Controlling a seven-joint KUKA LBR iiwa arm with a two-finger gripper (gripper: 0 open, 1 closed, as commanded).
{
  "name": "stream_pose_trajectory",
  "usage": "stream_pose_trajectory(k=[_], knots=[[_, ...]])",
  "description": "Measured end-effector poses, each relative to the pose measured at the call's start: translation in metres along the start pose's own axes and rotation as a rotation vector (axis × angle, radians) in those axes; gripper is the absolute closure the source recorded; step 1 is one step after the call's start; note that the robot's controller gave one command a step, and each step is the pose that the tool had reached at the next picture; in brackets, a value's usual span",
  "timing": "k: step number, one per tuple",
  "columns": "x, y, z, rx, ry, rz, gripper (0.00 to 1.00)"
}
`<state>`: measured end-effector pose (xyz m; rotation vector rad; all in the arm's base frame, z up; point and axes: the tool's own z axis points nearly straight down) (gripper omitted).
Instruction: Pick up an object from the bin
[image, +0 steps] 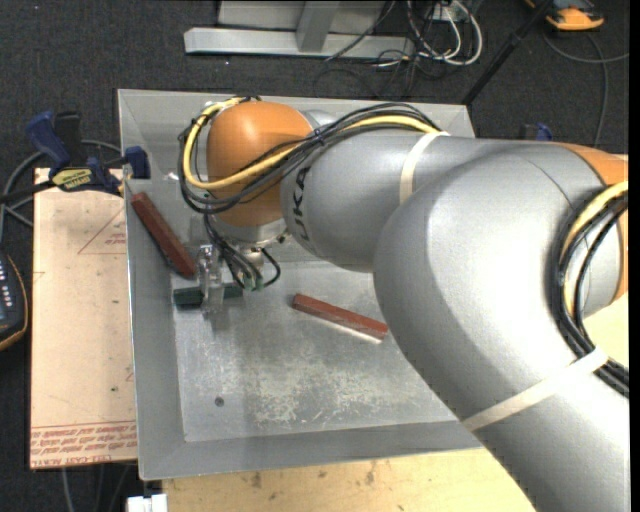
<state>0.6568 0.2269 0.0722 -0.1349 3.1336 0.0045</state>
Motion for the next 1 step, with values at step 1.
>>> stream_pose_trajectory(k=[1], knots=[[0.0039, 0.0009, -0.1612, -0.001, -0.007, -0.004, 1.0]])
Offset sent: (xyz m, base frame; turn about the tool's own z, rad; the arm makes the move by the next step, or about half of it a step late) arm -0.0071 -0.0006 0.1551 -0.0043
